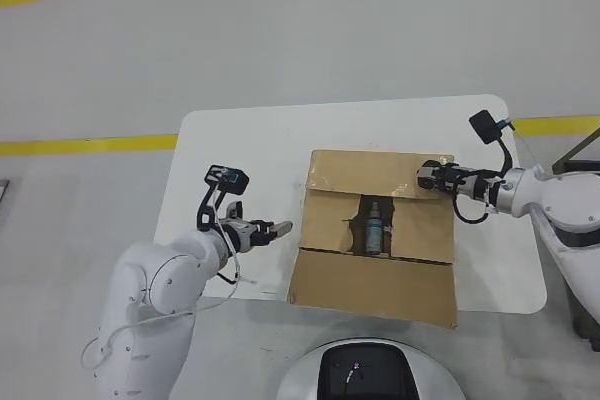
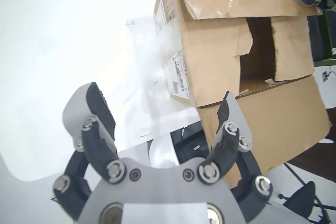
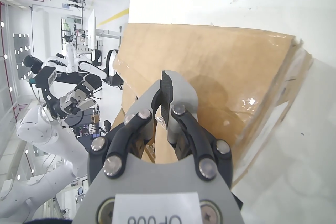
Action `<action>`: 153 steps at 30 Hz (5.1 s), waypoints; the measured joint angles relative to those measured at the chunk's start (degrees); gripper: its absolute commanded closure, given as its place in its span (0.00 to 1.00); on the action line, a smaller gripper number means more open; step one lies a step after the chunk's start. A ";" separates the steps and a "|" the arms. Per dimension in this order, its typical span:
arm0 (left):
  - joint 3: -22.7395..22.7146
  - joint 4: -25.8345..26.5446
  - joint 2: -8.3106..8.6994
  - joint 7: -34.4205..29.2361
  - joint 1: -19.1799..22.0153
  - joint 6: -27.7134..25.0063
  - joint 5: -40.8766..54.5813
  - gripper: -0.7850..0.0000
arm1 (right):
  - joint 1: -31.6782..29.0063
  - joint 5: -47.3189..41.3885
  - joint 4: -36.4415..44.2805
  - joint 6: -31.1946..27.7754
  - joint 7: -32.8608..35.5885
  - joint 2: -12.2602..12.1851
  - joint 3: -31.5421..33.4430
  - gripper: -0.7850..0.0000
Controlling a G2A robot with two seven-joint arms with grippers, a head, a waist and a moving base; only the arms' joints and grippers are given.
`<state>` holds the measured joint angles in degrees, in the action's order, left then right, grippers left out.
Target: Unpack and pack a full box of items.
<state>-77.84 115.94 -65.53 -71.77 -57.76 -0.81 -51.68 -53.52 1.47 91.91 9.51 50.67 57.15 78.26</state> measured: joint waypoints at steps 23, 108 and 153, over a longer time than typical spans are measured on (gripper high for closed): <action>1.95 5.46 2.63 15.41 -13.17 -19.11 -39.93 0.00 | -0.09 -0.83 -0.16 0.32 -0.53 0.00 -1.57 1.00; 12.44 -4.44 -1.70 21.77 -2.63 -20.13 -51.35 0.00 | -2.04 -7.00 1.24 7.35 -4.83 -0.05 -4.91 1.00; 15.43 -23.71 -5.24 42.53 0.52 -12.85 -38.53 1.00 | -0.29 -7.44 -0.26 7.97 -4.24 0.38 -6.48 1.00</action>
<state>-62.41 92.23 -70.76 -29.24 -57.24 -13.66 -90.21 -53.81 -5.96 91.65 17.48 46.43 57.54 71.77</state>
